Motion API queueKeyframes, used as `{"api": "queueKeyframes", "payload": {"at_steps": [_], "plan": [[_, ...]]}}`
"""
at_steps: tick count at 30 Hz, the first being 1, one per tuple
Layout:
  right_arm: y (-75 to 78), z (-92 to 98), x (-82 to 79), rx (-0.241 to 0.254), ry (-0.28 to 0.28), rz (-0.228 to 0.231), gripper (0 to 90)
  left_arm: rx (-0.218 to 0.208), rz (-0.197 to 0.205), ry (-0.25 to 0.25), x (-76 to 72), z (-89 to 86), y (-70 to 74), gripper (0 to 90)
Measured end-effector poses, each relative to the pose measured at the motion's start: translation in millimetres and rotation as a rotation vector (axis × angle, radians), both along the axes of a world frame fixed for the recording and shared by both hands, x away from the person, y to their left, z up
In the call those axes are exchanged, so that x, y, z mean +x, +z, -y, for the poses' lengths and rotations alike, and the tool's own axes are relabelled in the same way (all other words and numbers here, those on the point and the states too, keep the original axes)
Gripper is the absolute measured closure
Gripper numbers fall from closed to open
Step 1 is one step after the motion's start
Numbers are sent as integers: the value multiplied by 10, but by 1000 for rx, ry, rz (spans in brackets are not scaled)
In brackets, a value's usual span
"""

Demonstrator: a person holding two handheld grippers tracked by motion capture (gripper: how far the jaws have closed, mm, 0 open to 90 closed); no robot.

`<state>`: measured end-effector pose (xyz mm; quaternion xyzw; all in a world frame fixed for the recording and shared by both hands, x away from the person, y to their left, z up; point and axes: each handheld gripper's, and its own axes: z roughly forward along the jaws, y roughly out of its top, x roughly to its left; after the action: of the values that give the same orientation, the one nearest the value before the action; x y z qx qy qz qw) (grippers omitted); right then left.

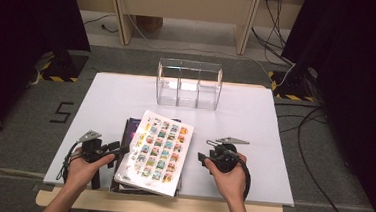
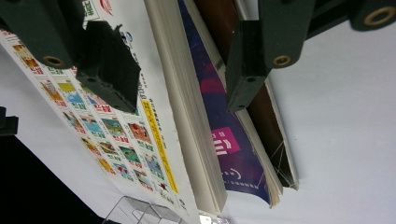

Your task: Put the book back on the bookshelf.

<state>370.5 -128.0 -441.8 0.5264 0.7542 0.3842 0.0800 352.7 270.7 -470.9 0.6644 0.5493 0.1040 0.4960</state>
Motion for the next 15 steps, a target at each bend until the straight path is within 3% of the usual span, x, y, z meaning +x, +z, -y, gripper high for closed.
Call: {"api": "queueKeyframes", "payload": {"at_steps": [10,15], "plan": [[64,-192,167,40,52,-39,459,13,-49,-27,144,89,9,445],[78,-309,227,43,71,-56,459,37,-41,-23,241,154,58,434]]}}
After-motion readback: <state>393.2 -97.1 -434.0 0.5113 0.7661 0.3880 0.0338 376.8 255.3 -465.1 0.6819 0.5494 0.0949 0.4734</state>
